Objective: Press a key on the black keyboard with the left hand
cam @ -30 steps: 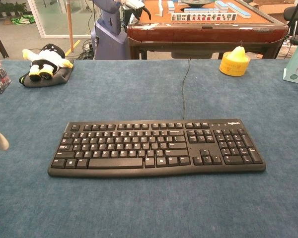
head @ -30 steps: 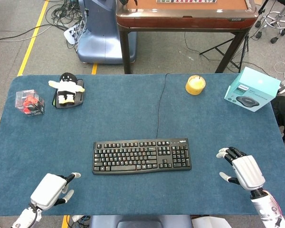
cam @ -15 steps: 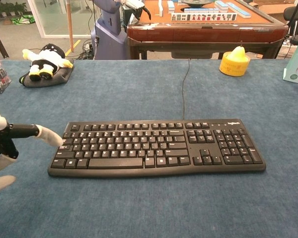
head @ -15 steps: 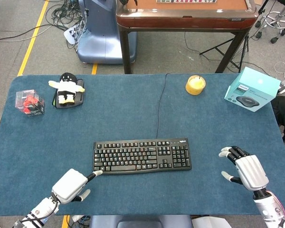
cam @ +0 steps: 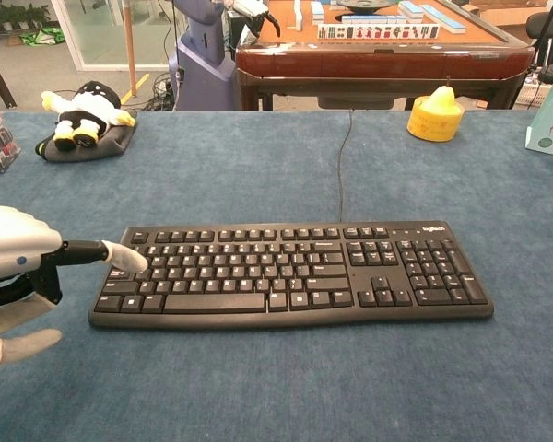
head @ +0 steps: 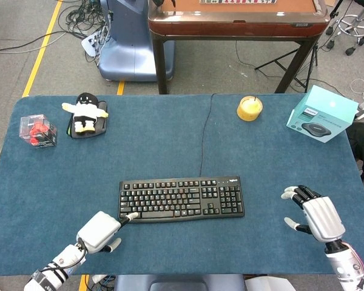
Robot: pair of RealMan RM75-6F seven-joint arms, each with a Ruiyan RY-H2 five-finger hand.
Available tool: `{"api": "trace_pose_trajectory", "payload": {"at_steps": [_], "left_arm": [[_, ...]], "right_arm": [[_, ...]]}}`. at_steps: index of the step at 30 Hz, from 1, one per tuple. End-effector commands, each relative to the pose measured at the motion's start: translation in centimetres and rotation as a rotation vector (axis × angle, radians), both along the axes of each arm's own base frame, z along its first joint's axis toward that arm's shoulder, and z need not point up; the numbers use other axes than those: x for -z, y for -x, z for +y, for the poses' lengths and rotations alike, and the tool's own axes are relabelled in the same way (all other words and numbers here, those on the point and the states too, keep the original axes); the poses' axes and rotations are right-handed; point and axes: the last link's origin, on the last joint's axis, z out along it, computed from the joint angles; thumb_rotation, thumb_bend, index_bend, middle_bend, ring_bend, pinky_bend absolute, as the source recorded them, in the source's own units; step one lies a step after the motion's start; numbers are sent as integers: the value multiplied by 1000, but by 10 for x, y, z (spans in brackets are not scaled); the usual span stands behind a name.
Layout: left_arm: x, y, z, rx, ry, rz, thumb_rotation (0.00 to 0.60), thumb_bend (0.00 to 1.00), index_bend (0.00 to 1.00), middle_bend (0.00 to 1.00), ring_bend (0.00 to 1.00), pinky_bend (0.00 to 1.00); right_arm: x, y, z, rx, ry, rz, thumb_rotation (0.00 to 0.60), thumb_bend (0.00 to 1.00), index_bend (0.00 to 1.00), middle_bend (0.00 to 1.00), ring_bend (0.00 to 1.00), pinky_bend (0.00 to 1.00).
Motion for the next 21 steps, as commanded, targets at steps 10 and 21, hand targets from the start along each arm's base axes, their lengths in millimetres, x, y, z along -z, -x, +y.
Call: {"api": "trace_pose_trajectory", "payload": {"at_steps": [10, 21], "left_arm": [[30, -8, 13, -45, 37, 58, 600, 401, 102, 853, 799, 928], [32, 0, 11, -69, 23, 127, 600, 401, 102, 854, 799, 928]], "right_arm": [[-5, 1, 0, 3, 11, -10, 600, 30, 408, 345, 277, 566], [-7, 1, 1, -2, 14, -17, 600, 30, 408, 345, 277, 566]]}}
